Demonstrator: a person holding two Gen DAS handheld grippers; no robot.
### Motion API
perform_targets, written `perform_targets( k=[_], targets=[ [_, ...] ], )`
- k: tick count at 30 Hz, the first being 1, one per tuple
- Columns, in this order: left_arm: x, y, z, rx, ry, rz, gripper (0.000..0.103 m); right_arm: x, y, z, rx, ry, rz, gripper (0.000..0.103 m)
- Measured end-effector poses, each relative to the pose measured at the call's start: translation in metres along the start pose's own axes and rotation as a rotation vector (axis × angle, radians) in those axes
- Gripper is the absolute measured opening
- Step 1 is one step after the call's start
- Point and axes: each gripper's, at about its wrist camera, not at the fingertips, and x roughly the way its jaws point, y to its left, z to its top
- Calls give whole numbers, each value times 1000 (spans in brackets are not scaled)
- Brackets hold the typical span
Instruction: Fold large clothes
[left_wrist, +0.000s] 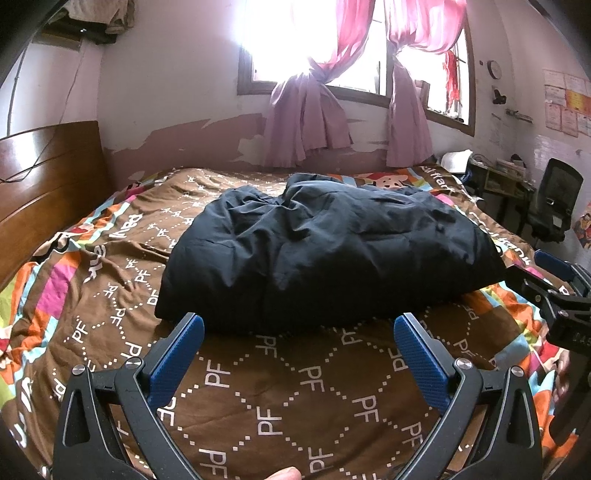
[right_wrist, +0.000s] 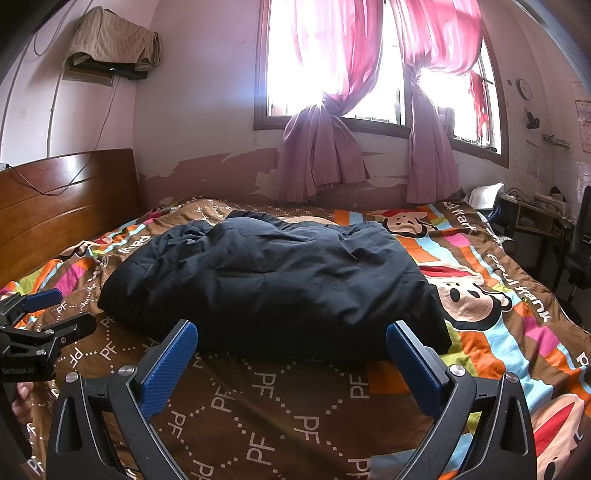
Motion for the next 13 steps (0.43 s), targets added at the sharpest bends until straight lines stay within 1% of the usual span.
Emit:
perform_targets(
  k=[3, 5, 9, 13],
  targets=[
    [-2, 3, -1, -13, 0, -49, 101, 1, 0, -4, 1, 7, 2, 103],
    [-5, 7, -1, -37, -13, -72, 101, 1, 0, -8, 0, 11, 2, 103],
    [-8, 9, 1, -54, -36, -62, 101, 0, 0, -10, -1, 11, 2, 103],
    [-9, 5, 1, -36, -33, -58, 101, 1, 0, -8, 1, 12, 2, 103]
  ],
)
